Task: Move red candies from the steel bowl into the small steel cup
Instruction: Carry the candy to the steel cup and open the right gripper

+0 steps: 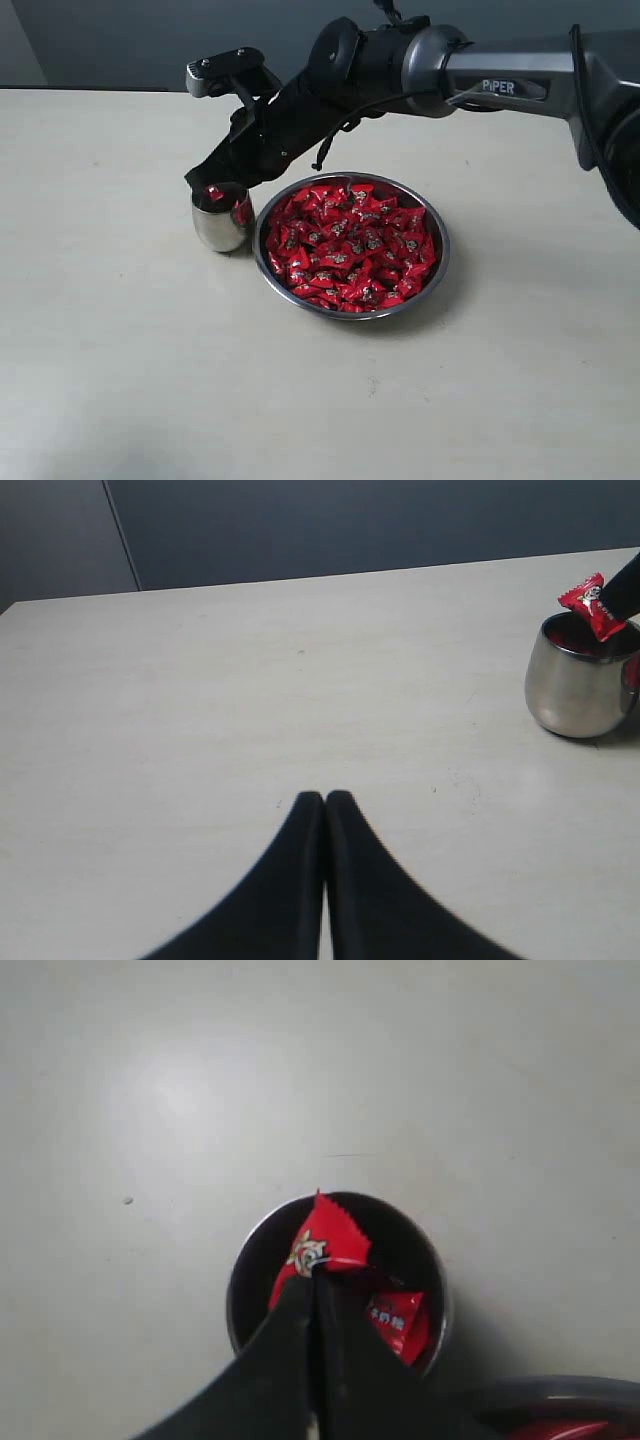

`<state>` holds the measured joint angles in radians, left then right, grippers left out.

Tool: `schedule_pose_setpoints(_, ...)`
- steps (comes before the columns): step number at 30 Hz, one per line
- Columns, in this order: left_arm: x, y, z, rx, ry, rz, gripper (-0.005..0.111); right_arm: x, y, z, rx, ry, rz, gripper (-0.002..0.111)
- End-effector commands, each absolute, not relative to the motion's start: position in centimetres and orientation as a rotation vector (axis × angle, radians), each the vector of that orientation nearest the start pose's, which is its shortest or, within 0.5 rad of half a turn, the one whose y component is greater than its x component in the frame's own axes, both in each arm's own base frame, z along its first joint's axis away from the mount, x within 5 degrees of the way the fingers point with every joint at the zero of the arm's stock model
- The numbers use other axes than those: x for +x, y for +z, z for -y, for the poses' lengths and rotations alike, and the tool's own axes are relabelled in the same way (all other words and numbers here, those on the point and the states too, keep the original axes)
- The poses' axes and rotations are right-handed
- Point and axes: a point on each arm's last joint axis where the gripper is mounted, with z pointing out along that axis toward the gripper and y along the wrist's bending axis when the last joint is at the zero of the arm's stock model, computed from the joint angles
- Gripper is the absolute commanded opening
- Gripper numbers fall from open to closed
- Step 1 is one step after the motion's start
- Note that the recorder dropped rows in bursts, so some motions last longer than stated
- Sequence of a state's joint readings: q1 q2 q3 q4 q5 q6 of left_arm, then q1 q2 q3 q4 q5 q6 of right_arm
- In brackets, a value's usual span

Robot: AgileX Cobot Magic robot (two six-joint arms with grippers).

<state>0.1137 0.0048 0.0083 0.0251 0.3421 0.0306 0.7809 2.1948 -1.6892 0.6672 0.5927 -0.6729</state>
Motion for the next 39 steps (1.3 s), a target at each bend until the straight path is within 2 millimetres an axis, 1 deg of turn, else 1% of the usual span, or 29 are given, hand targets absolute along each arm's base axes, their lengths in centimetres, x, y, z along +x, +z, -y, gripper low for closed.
schedule_pose_setpoints(1, 5.3, 18.3, -0.7, -0.055, 0.124, -1.822, 0.0, 32.5, 18.1, -36.5, -1.229, 0.709, -2.221, -0.001)
schedule_pose_setpoints(5, 5.3, 18.3, -0.7, -0.055, 0.124, -1.822, 0.0, 32.6, 17.5, -36.6, -1.232, 0.706, -2.234, -0.001)
schedule_pose_setpoints(15, 5.3, 18.3, -0.7, -0.055, 0.124, -1.822, 0.0, 32.6, 17.6, -36.6, -1.235, 0.7, -2.228, -0.001)
schedule_pose_setpoints(22, 5.3, 18.3, -0.7, -0.055, 0.124, -1.822, 0.0, 32.9, 17.3, -36.2, -1.243, 0.625, -2.252, -0.001)
schedule_pose_setpoints(23, 5.3, 18.3, -0.7, -0.055, 0.124, -1.822, 0.0, 32.9, 17.3, -36.2, -1.244, 0.621, -2.252, 0.0)
schedule_pose_setpoints(24, 5.3, 18.3, -0.7, -0.055, 0.124, -1.822, 0.0, 32.9, 17.3, -36.2, -1.244, 0.621, -2.252, 0.004)
schedule_pose_setpoints(30, 5.3, 18.3, -0.7, -0.055, 0.124, -1.822, 0.0, 32.8, 17.3, -36.2, -1.232, 0.638, -2.259, 0.035)
schedule_pose_setpoints(32, 5.3, 18.3, -0.7, -0.055, 0.124, -1.822, 0.0, 32.8, 17.5, -36.2, -1.228, 0.643, -2.257, 0.038)
schedule_pose_setpoints(34, 5.3, 18.3, -0.7, -0.055, 0.124, -1.822, 0.0, 32.8, 17.8, -36.2, -1.226, 0.644, -2.25, 0.038)
schedule_pose_setpoints(37, 5.3, 18.3, -0.7, -0.055, 0.124, -1.822, 0.0, 32.6, 19.1, -36.1, -1.217, 0.651, -2.229, 0.038)
schedule_pose_setpoints(39, 5.3, 18.3, -0.7, -0.055, 0.124, -1.822, 0.0, 32.4, 20.4, -35.9, -1.217, 0.654, -2.208, 0.038)
